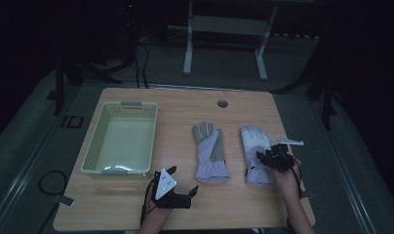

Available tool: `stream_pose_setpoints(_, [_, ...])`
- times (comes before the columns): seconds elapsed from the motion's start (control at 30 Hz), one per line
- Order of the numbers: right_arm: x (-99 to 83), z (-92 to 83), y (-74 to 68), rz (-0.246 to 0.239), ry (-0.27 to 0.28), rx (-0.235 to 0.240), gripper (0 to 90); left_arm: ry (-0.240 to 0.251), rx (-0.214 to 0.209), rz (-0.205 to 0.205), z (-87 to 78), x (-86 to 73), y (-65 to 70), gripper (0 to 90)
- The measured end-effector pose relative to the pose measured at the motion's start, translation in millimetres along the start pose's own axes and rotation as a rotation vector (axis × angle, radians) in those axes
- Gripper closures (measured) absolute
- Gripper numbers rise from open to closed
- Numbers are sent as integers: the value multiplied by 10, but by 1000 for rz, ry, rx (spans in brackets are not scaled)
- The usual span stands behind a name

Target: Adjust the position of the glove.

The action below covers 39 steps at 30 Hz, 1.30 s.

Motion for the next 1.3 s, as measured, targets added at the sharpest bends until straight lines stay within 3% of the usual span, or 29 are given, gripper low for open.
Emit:
stream_pose_setpoints(0.27, [110,-129,135,-113,5,62,502,1,-1,-1,0,0,1,0])
stream_pose_setpoints(0.47, [146,-158,122,-117,-8,96,503,1,0,-1,2,1,1,0])
stream_pose_setpoints(0.63, [76,-49,50,-119,-31,110,474,-1,0,-1,1,0,0,0])
stream_pose_setpoints(0.77, [-69,130,54,-129,-82,74,506,0,-1,2,0,0,2,0])
stream_pose_setpoints(0.83, [-117,182,52,-136,-79,73,510,0,-2,4,0,0,6,0])
stream_pose_setpoints(0.97, [-136,175,36,-149,-77,81,592,-2,-3,-1,1,-2,2,0])
stream_pose_setpoints(1.07, [-149,176,4,-181,-58,59,632,-1,-1,4,1,-1,5,0])
stream_pose_setpoints(1.3, [-148,149,-24,-158,-60,59,750,-2,1,0,1,-2,1,0])
Point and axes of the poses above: each handheld gripper's, and its own axes: z roughly forward along the jaws, x roughly out of its top, y roughly to its right, the point moved 10 cm from there along z, roughly forward along the jaws, and after that the axes turned 3 degrees about z, right-handed, at the moved point
